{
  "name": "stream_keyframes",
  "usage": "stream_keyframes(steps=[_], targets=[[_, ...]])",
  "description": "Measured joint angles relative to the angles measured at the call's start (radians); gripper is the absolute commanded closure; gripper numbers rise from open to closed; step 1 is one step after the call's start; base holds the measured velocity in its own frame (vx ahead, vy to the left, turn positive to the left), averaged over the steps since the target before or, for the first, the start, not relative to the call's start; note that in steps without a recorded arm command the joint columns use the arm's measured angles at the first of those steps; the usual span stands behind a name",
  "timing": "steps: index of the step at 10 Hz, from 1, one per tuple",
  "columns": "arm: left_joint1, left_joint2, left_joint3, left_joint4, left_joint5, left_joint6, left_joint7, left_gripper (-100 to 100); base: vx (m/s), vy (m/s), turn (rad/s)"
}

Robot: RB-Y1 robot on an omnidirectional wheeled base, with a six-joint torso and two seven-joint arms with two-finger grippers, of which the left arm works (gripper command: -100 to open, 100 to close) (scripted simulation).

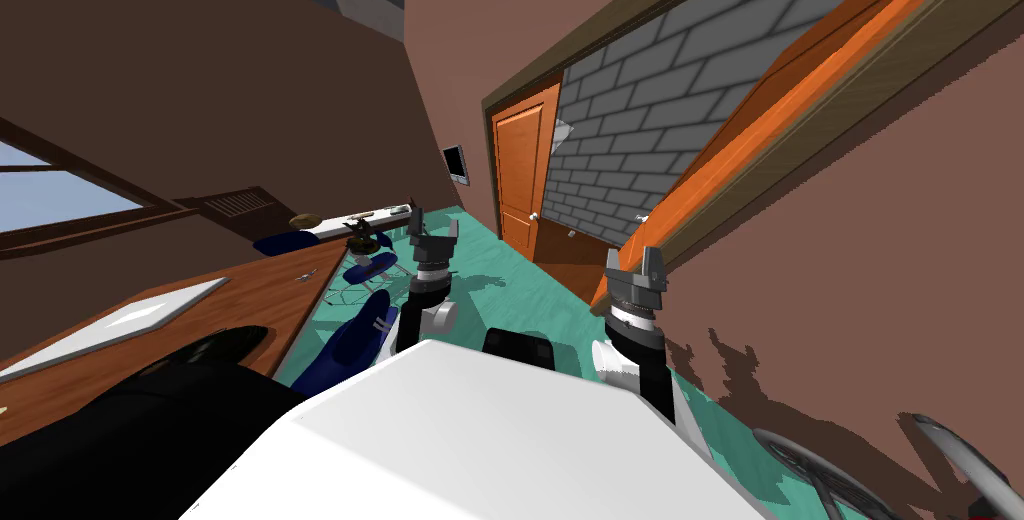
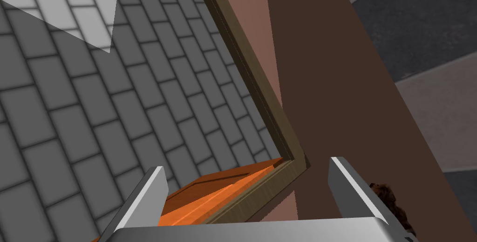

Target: Push the door open

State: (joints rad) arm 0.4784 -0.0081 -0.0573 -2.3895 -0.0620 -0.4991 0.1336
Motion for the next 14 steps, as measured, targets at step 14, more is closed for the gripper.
stream_keyframes(steps=[14], targets=[[-0.117,0.060,-0.063,0.293,-0.014,-0.076,-0.197,-100,0.092,-0.002,-0.002]])
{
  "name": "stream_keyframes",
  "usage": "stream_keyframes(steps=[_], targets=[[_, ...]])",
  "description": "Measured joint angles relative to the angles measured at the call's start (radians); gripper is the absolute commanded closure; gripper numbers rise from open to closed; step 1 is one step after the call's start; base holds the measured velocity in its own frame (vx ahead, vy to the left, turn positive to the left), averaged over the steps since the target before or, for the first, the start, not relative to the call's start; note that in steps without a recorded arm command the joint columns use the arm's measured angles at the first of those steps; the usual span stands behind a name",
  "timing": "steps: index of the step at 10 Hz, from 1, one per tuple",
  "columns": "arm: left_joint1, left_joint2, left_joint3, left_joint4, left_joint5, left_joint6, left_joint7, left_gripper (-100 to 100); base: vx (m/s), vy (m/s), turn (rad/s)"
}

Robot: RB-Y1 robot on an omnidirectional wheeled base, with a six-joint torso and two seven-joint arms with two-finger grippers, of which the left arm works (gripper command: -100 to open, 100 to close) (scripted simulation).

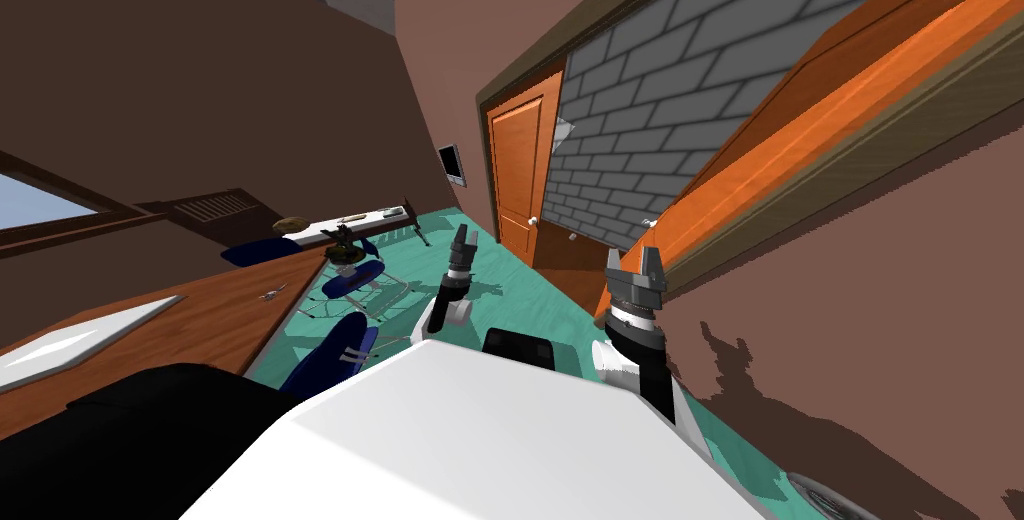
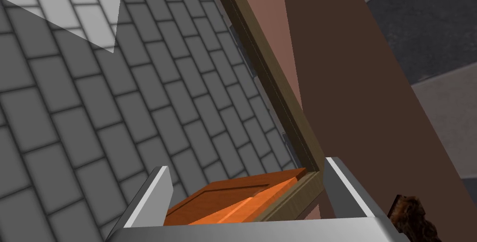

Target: Push the door open

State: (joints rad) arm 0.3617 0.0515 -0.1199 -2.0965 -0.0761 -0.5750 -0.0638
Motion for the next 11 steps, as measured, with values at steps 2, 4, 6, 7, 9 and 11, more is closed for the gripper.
stream_keyframes(steps=[2,4,6,7,9,11], targets=[[-0.025,0.010,-0.003,0.053,0.001,-0.013,-0.027,-100,0.095,-0.003,-0.004],[-0.042,0.017,-0.015,0.094,-0.002,-0.021,-0.060,-100,0.085,0.003,-0.005],[-0.060,0.023,-0.026,0.147,-0.005,-0.038,-0.096,-100,0.104,-0.004,-0.003],[-0.071,0.029,-0.029,0.174,-0.004,-0.046,-0.111,-100,0.095,-0.007,-0.004],[-0.090,0.033,-0.044,0.226,-0.008,-0.060,-0.149,-100,0.106,-0.006,-0.005],[-0.112,0.036,-0.058,0.283,-0.013,-0.075,-0.189,-100,0.087,0.005,-0.004]])
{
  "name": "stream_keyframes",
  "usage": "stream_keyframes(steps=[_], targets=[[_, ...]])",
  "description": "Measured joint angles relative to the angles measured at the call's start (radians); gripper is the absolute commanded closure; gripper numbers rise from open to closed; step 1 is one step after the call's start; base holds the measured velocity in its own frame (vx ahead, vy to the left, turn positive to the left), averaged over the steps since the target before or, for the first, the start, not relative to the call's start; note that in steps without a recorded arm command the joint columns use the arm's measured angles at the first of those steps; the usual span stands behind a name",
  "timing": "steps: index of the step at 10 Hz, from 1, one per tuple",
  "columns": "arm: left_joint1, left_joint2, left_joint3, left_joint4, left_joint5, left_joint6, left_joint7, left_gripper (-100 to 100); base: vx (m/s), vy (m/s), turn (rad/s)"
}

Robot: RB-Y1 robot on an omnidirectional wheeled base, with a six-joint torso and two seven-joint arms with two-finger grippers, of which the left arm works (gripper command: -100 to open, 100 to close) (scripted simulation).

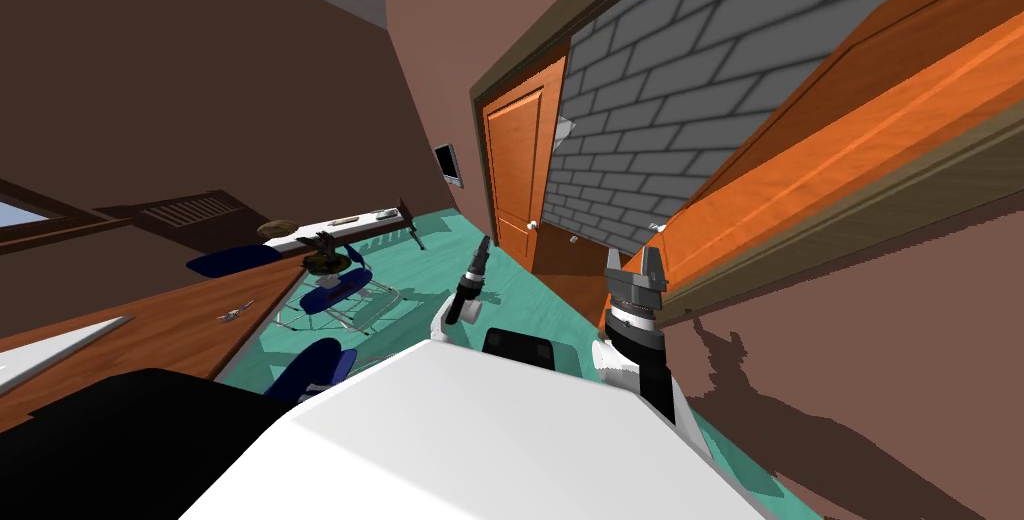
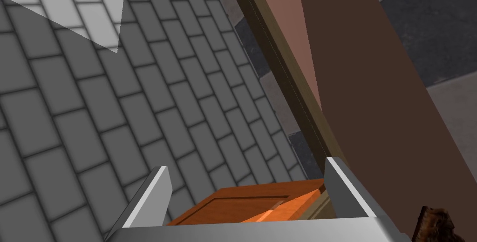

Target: Push the door open

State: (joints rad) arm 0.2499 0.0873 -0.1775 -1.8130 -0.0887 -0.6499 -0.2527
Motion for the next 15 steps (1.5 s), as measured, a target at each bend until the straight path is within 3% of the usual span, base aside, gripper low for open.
stream_keyframes(steps=[8,15], targets=[[-0.093,0.029,-0.044,0.227,-0.008,-0.059,-0.153,-100,0.101,-0.004,-0.005],[-0.156,0.035,-0.079,0.388,-0.017,-0.101,-0.263,-100,0.069,-0.002,-0.004]])
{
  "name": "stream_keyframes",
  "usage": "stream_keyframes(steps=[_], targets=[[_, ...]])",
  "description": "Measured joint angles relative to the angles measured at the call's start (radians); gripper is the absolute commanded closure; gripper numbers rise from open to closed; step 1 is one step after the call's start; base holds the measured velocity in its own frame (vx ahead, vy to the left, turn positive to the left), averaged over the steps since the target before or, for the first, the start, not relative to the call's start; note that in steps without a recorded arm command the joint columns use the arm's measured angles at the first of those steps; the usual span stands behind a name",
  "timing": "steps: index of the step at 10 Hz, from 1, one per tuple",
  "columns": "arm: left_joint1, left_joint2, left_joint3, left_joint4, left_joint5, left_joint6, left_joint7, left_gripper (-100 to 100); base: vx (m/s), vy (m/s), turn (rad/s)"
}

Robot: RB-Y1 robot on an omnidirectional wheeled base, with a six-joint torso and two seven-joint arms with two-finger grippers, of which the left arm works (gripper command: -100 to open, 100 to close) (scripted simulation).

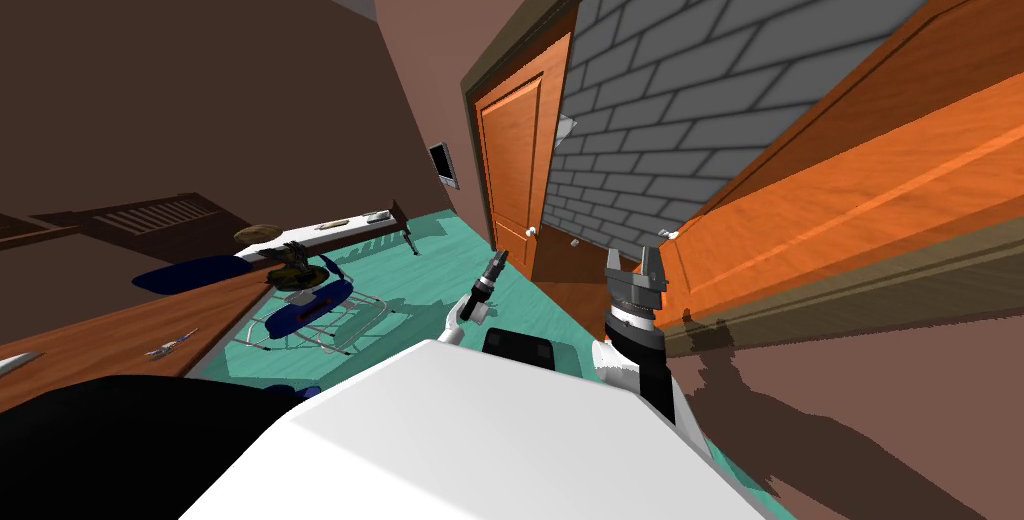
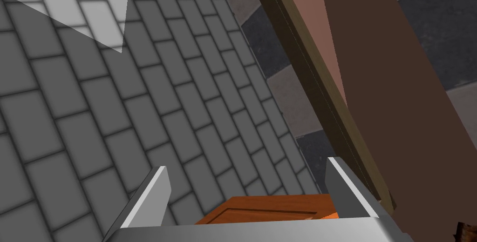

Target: Push the door open

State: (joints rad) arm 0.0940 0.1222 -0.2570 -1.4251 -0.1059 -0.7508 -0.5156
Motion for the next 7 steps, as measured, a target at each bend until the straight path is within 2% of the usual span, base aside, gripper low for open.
stream_keyframes(steps=[4,7], targets=[[-0.048,0.014,-0.022,0.117,-0.004,-0.031,-0.075,-100,0.099,0.002,-0.005],[-0.080,0.016,-0.038,0.191,-0.007,-0.048,-0.129,-100,0.073,0.000,-0.004]])
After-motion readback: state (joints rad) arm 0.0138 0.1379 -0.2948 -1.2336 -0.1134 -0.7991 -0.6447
